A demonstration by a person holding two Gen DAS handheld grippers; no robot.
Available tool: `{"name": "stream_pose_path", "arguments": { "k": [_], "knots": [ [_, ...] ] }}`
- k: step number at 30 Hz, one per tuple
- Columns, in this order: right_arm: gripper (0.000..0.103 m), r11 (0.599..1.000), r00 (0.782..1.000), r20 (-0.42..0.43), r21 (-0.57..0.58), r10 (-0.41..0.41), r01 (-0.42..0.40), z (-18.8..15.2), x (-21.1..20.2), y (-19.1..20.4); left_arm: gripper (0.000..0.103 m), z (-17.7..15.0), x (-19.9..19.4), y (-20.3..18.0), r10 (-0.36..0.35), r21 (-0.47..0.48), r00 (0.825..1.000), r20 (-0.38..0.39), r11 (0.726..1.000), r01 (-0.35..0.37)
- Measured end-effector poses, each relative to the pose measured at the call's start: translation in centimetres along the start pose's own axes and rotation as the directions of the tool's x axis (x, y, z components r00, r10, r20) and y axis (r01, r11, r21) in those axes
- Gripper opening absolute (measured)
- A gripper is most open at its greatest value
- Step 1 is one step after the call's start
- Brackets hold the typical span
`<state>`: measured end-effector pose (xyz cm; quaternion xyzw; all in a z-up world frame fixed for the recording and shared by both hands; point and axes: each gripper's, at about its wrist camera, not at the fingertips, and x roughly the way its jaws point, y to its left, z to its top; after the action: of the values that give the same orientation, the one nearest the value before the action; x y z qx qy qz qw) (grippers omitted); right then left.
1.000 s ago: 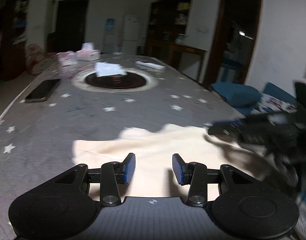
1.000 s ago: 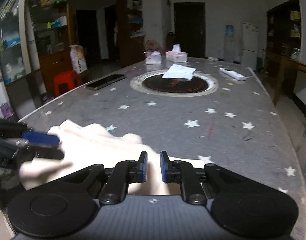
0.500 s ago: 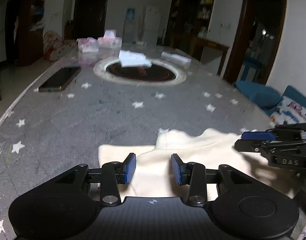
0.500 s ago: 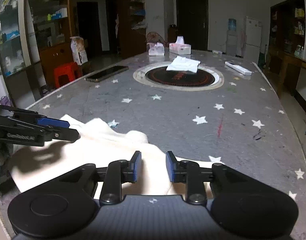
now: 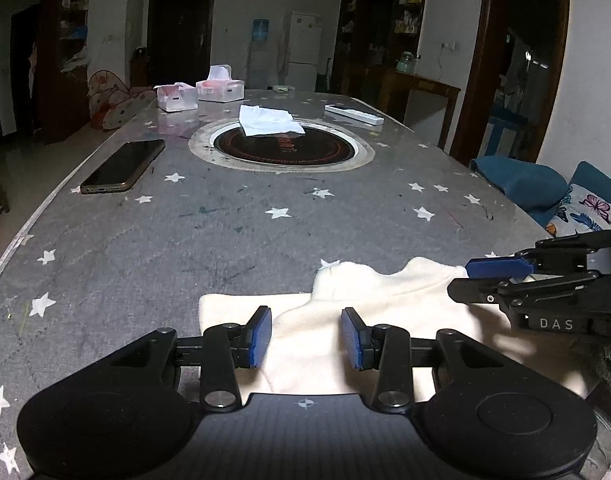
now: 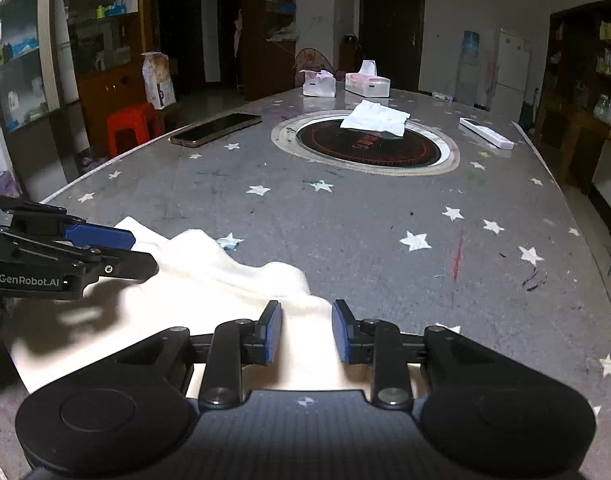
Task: Fold clothes
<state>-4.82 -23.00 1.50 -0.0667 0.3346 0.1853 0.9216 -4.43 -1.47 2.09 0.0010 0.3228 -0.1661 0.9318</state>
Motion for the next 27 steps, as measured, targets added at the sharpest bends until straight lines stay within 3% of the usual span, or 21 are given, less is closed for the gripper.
{"name": "stream_pose_path", "arguments": {
  "k": [8, 15, 21, 27],
  "knots": [
    [0.031, 1.000, 0.999, 0.044, -0.002, 0.029, -0.029, -0.8, -3.2, 0.1, 0.043, -0.8, -3.1, -0.8, -0.030, 0.018, 0.999, 0.041, 0.999, 0.029],
    [0.031, 0.996, 0.994, 0.067, -0.003, 0.091, -0.091, -4.2, -7.4, 0.8, 0.043, -3.3, -6.1, -1.8, -0.051, 0.044, 0.998, 0.046, 0.998, 0.049],
    [0.031, 0.996, 0.993, 0.096, -0.067, 0.065, -0.059, -7.7, -8.1, 1.7, 0.043, -5.2, -5.7, -2.4, -0.041, 0.075, 0.999, 0.019, 0.996, 0.039],
    [0.031, 0.994, 0.990, 0.114, -0.080, 0.086, -0.077, -7.2, -9.3, 2.2, 0.043, -5.1, -6.9, -2.6, -0.047, 0.087, 0.998, 0.044, 0.995, 0.043]
  ]
}}
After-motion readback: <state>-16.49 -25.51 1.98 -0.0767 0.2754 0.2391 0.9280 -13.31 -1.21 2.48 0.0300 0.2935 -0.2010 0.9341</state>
